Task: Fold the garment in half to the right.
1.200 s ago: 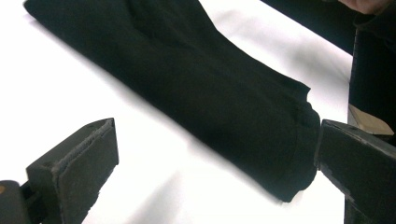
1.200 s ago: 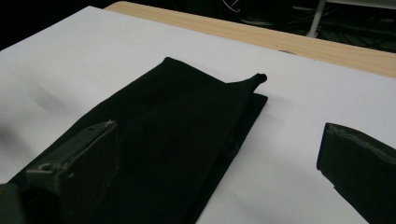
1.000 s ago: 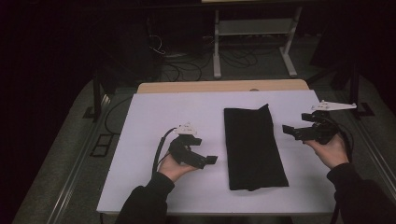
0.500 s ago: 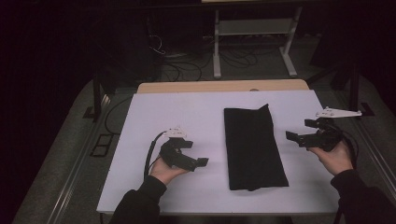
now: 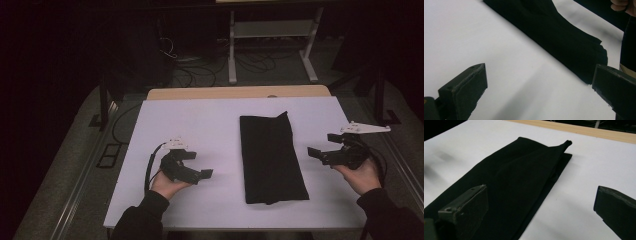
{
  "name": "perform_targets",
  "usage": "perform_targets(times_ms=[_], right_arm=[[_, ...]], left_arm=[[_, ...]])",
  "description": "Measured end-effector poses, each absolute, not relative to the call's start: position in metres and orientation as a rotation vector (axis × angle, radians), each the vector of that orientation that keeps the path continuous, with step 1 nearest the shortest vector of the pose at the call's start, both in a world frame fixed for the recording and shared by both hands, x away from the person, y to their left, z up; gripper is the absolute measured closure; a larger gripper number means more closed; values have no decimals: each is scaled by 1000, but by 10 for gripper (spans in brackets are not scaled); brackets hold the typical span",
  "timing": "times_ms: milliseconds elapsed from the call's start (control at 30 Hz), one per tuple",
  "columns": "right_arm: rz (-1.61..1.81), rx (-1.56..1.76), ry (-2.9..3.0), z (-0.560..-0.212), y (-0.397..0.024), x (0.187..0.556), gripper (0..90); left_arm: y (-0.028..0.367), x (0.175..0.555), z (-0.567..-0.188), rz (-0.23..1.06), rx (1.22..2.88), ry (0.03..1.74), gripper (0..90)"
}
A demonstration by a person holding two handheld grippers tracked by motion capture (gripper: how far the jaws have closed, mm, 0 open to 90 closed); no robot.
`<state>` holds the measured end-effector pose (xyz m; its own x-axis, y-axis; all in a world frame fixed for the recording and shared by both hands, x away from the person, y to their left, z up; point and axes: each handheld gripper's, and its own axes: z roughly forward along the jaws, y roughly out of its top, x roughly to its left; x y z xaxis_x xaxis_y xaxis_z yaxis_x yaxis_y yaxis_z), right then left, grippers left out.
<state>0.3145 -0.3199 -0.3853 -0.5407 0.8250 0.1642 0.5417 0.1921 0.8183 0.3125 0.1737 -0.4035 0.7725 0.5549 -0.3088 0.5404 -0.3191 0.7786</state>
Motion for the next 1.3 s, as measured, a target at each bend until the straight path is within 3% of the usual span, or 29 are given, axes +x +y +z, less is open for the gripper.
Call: perform_targets(times_ms=[1300], right_arm=[[1284, 1275, 2205, -414, -319, 275, 0]], left_arm=[[249, 297, -414, 201, 1851, 961, 0]])
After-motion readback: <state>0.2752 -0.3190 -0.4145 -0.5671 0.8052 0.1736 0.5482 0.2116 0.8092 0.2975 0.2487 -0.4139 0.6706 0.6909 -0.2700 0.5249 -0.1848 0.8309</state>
